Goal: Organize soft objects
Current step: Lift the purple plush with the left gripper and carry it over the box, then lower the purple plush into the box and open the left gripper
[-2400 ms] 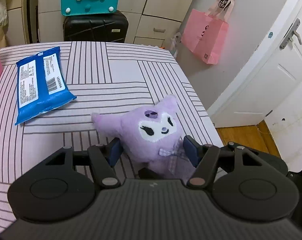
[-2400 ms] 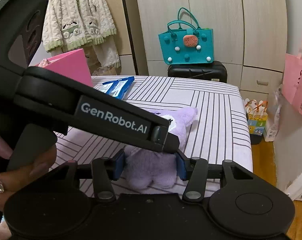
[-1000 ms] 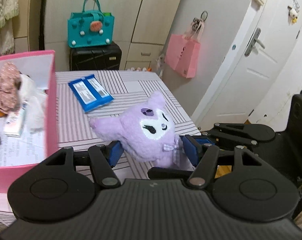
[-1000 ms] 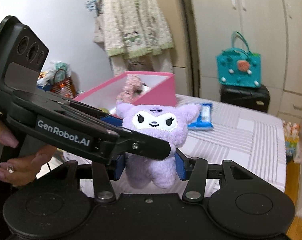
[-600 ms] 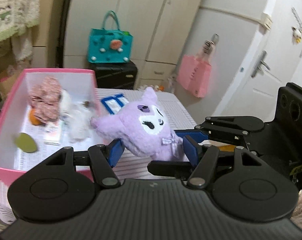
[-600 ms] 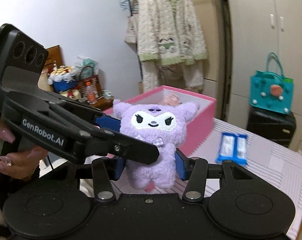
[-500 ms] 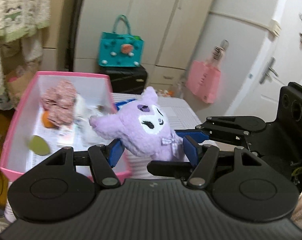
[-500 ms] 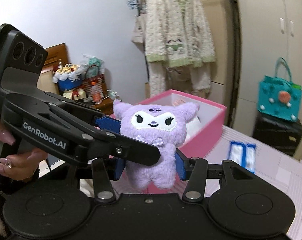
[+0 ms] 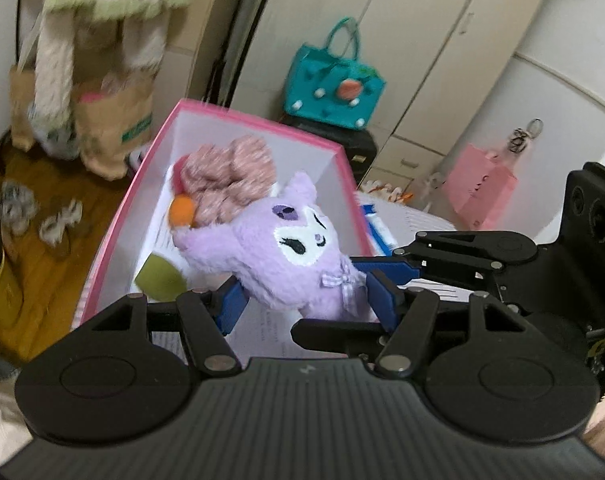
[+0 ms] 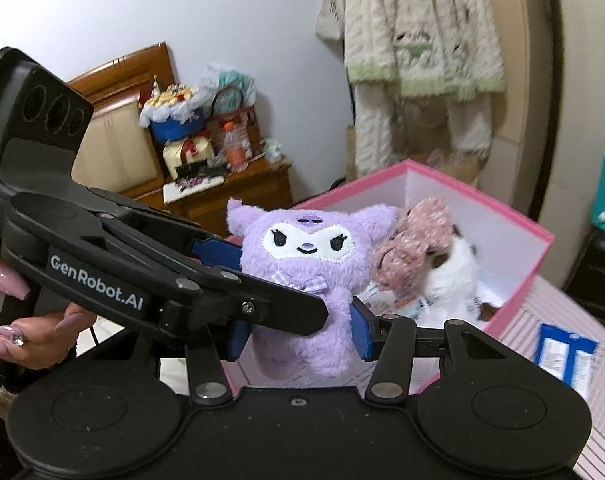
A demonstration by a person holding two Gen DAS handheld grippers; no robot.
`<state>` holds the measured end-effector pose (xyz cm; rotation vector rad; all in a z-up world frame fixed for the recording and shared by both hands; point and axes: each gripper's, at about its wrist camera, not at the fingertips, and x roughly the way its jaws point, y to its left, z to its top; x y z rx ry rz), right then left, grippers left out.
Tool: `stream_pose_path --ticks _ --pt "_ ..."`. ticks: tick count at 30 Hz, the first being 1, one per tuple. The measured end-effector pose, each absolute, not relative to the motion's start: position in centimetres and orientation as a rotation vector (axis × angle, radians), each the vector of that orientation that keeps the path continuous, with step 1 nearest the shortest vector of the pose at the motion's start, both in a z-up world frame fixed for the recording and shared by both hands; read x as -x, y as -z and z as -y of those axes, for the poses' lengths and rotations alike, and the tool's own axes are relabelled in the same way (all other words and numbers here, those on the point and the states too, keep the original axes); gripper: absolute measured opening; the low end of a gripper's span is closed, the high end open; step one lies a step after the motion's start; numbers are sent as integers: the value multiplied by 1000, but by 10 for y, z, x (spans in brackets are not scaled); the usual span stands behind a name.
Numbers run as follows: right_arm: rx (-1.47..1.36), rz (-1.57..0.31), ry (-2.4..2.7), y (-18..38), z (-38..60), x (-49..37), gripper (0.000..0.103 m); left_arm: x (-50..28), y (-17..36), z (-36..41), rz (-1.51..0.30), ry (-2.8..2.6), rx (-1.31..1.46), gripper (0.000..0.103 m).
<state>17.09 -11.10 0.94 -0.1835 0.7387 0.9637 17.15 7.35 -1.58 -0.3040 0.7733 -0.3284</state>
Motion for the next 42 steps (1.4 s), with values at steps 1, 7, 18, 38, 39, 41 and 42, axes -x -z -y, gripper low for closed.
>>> stream_pose_path --ticks 1,7,18,38,39,41,42 --pt "190 -750 -971 -6 108 -176 56 -176 19 -76 -787 324 302 63" --pt "279 -840 -1015 8 89 -206 56 -200 31 -83 -857 312 289 63" --pt "537 -887 -1070 20 71 -223 56 -212 45 -85 -911 332 252 63" --pt "573 -942 -943 15 73 -229 67 -200 30 -82 -835 230 181 63" --pt "553 -931 -937 10 78 -227 67 -199 28 -83 -828 230 179 63" --pt "511 -900 -921 -5 91 -219 67 -194 21 -81 -807 228 161 65" --pt "492 -886 -917 -11 97 -215 67 -192 17 -80 -797 227 149 66"
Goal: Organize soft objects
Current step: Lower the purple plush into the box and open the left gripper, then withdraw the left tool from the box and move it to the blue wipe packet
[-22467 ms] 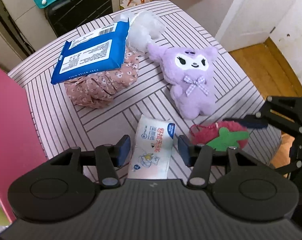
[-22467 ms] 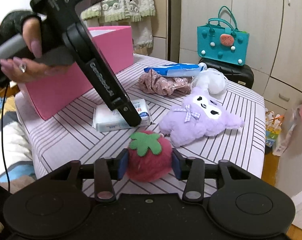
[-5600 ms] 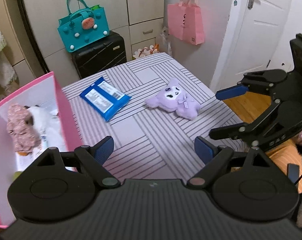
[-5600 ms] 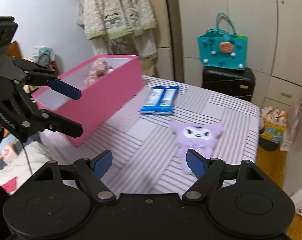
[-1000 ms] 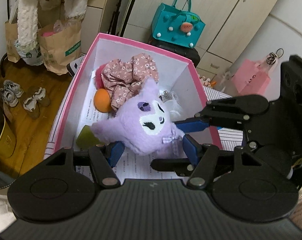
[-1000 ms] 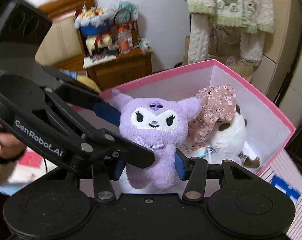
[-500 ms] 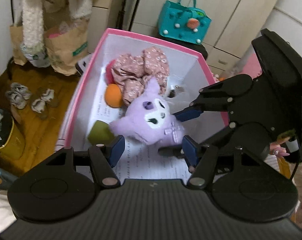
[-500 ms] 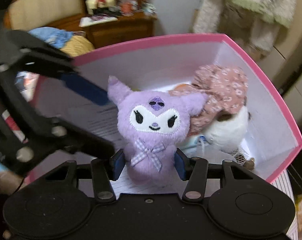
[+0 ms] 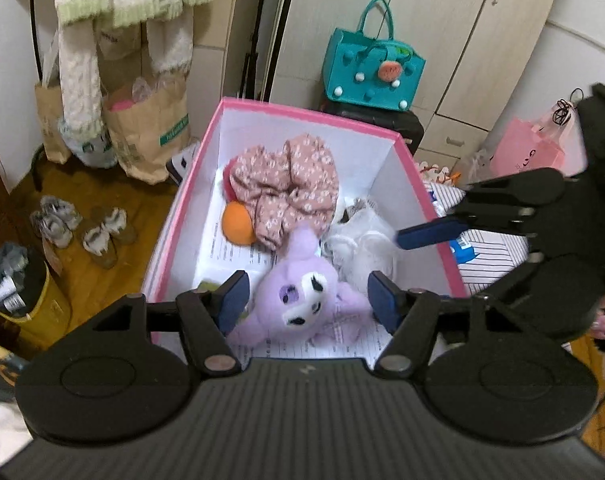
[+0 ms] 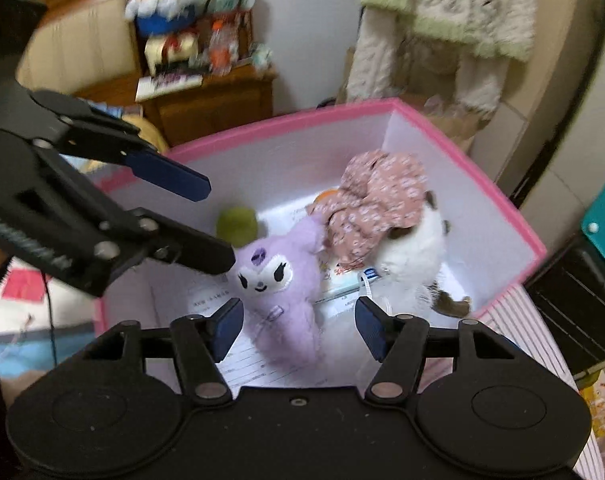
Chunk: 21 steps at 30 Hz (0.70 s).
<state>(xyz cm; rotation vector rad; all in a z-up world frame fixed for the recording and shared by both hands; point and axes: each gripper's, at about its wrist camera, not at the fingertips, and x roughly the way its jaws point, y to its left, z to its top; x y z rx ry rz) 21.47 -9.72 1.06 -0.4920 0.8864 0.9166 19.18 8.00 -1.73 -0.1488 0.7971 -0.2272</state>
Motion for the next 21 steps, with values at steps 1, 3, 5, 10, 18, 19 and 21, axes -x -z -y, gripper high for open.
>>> stream_pose_path --ticks 1,3,5,10,18,19,21 --pt "469 -873 -913 -18 104 -210 67 -189 13 -78 -787 226 132 67" --pt "427 -853 -904 -31 114 -202 67 -183 6 -74 -775 229 97 70" --pt "388 -837 -901 -41 124 -193 67 -177 -1 -69 -769 238 64 70" --pt "335 -797 -892 -62 143 -171 67 -160 -18 -57 -764 275 3 74" --pt "300 -751 -873 -81 179 -141 67 -133 -43 -33 -736 361 -27 82" --pt "297 -744 -869 -83 185 -137 67 -130 -46 -29 -733 376 -32 82" --pt "287 -727 -864 -87 195 -131 70 -125 -51 -22 -729 396 -40 84"
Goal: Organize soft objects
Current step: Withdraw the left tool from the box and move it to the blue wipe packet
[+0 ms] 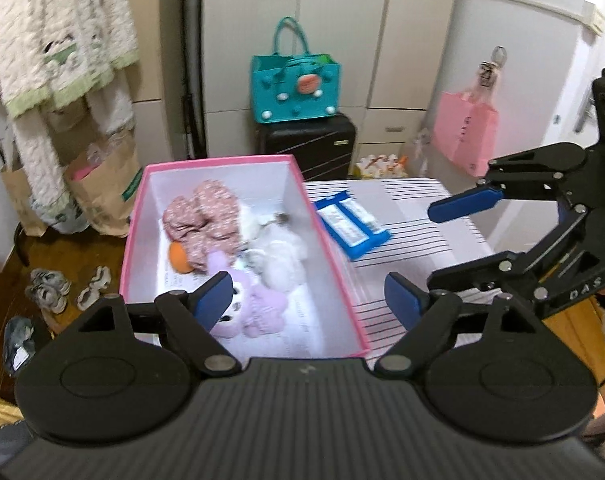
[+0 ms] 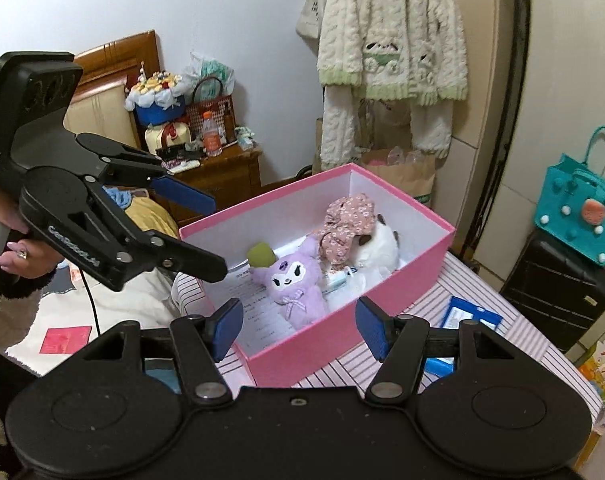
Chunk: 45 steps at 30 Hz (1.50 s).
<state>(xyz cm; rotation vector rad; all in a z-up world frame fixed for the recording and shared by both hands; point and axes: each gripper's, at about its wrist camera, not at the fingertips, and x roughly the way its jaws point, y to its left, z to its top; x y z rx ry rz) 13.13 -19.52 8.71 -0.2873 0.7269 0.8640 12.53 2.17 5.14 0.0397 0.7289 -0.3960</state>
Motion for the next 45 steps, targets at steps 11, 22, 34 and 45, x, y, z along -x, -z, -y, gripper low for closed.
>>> stream_pose_path --ticks 11,22,34,45 --pt "143 -681 -789 -79 268 -133 72 -122 -59 33 -644 458 10 88" --pt "150 -625 -632 -34 323 -165 74 -143 -31 108 -599 455 -52 88" --pt "205 -615 -712 34 337 -223 79 -221 9 150 -732 334 41 88" --pt "266 -709 -808 88 304 -268 88 -294 53 159 -884 204 114 87"
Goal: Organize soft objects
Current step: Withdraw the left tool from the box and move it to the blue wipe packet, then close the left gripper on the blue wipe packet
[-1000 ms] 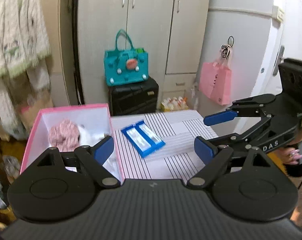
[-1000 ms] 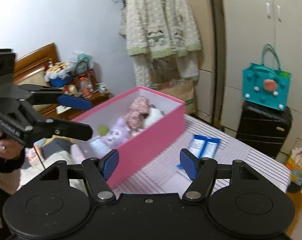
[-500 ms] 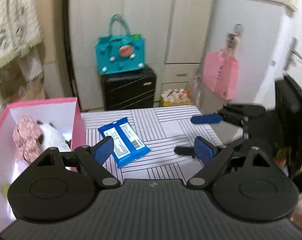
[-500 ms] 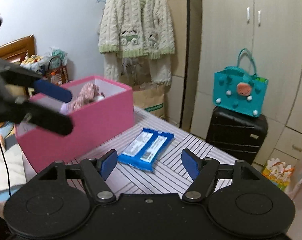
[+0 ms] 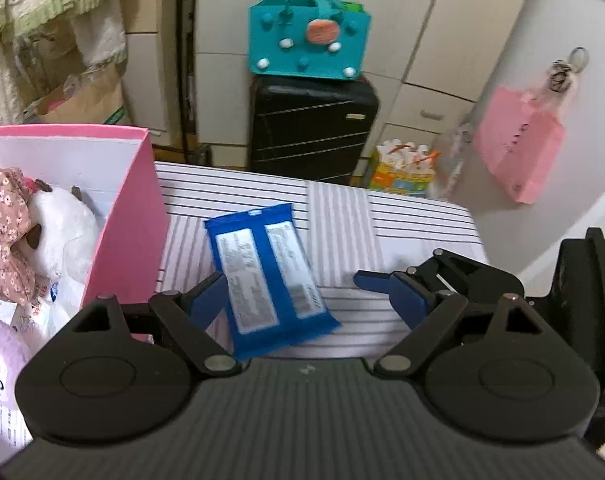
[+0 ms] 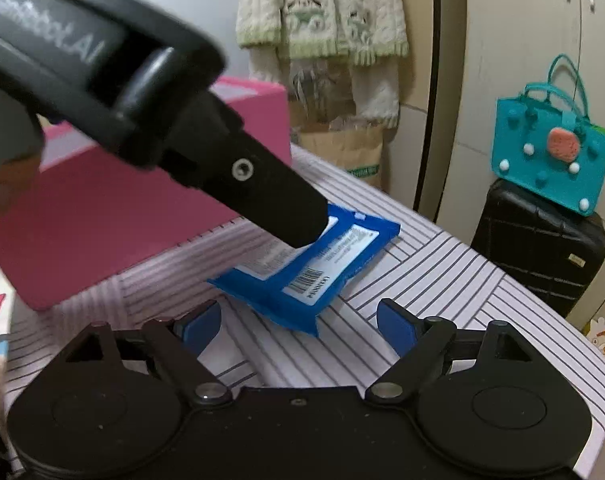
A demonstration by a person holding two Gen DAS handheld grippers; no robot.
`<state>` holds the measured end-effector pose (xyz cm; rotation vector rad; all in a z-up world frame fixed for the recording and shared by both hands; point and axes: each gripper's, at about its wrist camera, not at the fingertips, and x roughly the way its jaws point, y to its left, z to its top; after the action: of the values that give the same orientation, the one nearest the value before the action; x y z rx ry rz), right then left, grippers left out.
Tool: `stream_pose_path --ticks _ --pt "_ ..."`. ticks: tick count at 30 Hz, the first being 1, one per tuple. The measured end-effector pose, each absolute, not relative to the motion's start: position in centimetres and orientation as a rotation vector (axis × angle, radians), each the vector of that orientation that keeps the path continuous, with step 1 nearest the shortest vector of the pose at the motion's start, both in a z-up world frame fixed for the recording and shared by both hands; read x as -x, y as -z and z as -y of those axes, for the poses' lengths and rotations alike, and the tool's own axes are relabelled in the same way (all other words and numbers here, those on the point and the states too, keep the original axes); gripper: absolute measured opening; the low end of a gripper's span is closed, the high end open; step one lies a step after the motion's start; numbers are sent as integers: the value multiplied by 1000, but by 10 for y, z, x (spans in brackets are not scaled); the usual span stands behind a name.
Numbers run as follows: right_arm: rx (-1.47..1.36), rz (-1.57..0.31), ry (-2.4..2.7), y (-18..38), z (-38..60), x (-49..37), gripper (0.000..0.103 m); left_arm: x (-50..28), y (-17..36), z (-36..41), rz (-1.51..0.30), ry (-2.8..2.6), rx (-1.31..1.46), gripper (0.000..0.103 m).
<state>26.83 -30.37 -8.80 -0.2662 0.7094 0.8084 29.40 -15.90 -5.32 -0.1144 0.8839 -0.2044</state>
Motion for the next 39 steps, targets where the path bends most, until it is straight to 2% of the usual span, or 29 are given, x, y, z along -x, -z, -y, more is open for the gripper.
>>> stream_pose_path --ticks 13,14,19,20,21,25,26,27,28,37,39 --pt "268 -711 -846 101 302 -279 86 -319 98 158 -943 110 161 84" --pt "260 -716 -851 102 303 -281 81 -320 101 158 -952 107 173 84" --pt "242 -704 -851 104 304 -281 74 -323 114 145 -965 103 278 84" --pt "241 -699 -854 104 304 -279 66 -323 115 144 -965 97 288 84" --pt "238 -698 -861 103 304 -278 55 -322 116 143 -961 101 295 84" --pt "204 -717 -851 100 306 -275 47 -317 117 147 -961 99 282 84" --pt "198 -718 -846 99 307 -273 45 -315 117 147 -965 105 280 81" --pt "192 -720 -844 99 308 -271 45 -314 116 148 -971 120 280 74" --pt "185 -723 -842 99 310 -268 45 -312 115 148 -981 145 289 71" --pt "194 -743 -789 91 334 -222 46 -287 115 169 -1016 317 279 65" --pt "194 -749 -774 91 340 -216 48 -284 116 171 -1011 329 289 61"
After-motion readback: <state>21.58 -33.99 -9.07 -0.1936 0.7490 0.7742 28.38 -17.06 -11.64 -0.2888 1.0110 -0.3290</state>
